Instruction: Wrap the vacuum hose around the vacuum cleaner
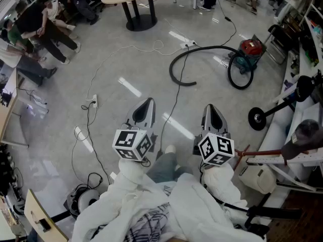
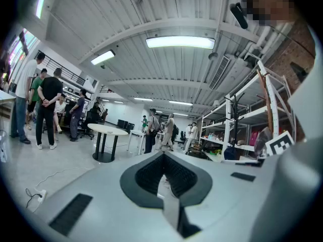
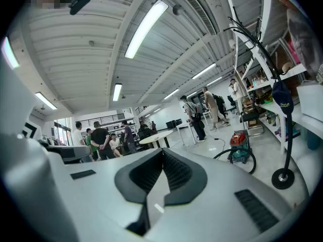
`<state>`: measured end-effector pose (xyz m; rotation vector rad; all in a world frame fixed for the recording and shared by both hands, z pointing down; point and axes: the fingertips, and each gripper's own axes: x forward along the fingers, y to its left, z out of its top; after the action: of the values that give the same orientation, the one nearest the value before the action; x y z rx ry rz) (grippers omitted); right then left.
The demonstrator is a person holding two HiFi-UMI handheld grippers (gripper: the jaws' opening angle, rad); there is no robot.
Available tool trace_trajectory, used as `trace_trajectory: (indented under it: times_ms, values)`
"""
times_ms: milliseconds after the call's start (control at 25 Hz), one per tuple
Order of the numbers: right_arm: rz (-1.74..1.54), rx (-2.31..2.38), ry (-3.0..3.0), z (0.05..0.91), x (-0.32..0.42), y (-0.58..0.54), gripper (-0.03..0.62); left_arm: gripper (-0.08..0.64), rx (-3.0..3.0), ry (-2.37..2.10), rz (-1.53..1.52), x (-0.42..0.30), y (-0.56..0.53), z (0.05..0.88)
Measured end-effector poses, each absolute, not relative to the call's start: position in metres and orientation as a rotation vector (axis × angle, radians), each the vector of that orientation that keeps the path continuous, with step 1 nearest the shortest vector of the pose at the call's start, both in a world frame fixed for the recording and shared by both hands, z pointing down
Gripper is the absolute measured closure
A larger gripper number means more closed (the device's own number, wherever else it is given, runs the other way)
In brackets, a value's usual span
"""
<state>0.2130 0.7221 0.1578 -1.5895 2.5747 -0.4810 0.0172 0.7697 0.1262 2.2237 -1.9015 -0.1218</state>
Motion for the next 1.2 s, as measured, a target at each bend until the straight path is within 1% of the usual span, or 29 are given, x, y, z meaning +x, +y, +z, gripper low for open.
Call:
trace_trajectory:
  times_ms: [200,400,560,720,960,1200]
  values:
    - [-0.459,-1.576,2.588,0.156,0.193,0.700,0.578,0.557,2.258,-1.885,-0.130,0.010,0.743,0.123]
    - [-0.432,-1.610,2.598,0.161,0.166,0.665,0.578,0.557,2.290,-1.846,-0.149,-0.013,0.701,0.130]
    - [-0.444,-1.668,2.560,0.174,0.128,0.616,0.578,0.557,2.324,-1.782,-0.134,-0.045,0.645,0.147]
    - [-0.488,-1.721,2.511,0.188,0.076,0.558,0.578,0.557,2.384,-1.702,-0.099,-0.086,0.576,0.156]
    - [-0.460,-1.774,2.467,0.175,-0.008,0.469,0.578,0.557,2.480,-1.579,-0.057,-0.151,0.477,0.147]
    - [-0.410,-1.875,2.369,0.167,-0.032,0.409,0.578,0.557,2.541,-1.492,-0.065,-0.183,0.412,0.148]
